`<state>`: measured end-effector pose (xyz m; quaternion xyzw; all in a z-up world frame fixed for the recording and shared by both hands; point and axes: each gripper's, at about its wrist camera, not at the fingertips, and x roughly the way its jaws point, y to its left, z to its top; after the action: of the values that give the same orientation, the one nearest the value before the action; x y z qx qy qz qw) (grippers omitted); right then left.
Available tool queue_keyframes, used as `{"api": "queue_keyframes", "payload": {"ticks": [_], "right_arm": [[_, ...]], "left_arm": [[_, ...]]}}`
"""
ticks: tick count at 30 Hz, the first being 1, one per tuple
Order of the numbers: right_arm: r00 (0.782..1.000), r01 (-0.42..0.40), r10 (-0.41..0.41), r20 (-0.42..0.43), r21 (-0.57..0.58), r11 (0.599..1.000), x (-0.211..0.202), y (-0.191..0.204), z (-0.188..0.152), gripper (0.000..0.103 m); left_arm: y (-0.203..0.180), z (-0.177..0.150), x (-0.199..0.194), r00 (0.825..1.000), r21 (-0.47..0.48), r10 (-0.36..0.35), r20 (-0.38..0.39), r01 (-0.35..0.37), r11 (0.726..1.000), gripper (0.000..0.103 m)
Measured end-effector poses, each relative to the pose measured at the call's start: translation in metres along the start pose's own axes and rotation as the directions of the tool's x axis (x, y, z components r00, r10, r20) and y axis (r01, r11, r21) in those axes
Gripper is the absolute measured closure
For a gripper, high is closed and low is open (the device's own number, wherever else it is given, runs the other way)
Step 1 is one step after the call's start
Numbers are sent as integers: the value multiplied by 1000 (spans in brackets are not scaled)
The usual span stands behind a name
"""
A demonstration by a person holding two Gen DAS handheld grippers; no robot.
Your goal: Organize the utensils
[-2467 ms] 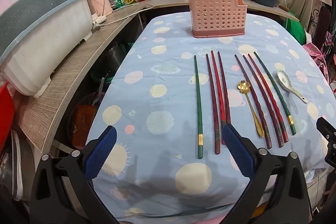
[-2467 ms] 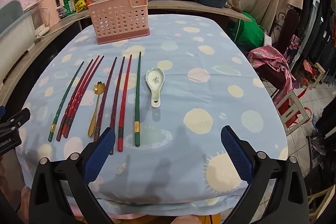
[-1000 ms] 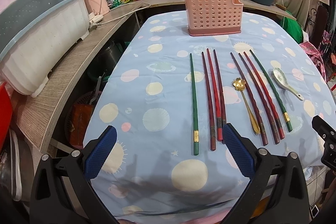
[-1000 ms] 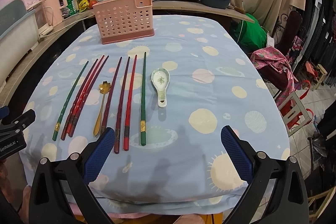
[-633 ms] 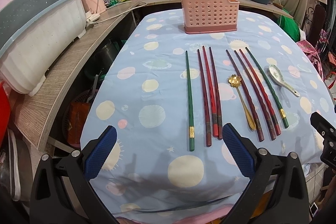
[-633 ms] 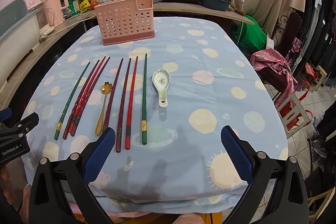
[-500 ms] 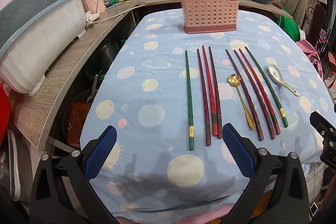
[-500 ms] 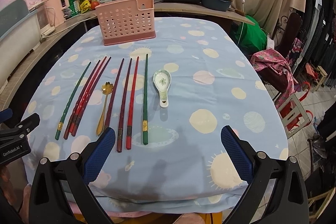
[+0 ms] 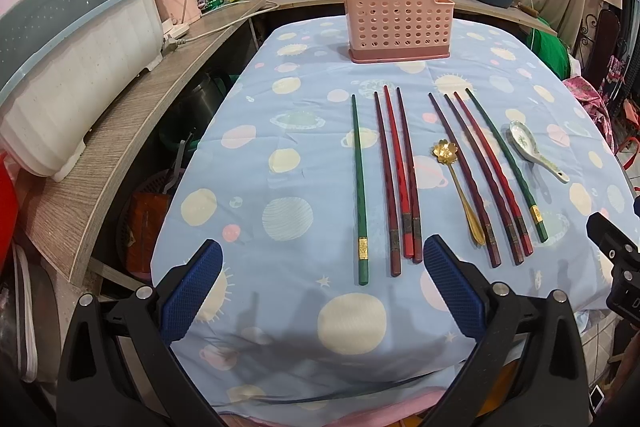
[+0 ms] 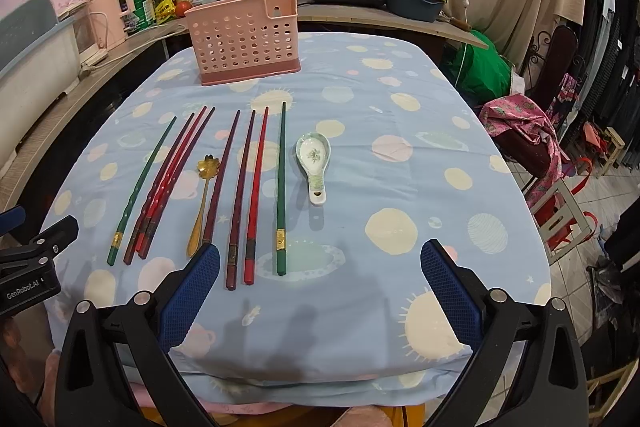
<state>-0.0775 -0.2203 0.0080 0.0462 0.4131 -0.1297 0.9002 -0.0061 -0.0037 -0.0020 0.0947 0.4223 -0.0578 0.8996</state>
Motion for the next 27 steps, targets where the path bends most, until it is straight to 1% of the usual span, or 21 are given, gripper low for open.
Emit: {"api": "queue_keyframes", "payload": {"ticks": [18, 27], "right_arm": [[1000, 0, 0, -1, 0, 1000, 0, 0, 0, 7], [1000, -2, 2, -5, 0, 1000, 1, 1, 0, 7]], "left_arm": [[-7, -2, -1, 1000, -1, -9, -4, 9, 1000, 7], [-4, -2, 9, 998, -16, -50, -49, 49, 999, 7]]}}
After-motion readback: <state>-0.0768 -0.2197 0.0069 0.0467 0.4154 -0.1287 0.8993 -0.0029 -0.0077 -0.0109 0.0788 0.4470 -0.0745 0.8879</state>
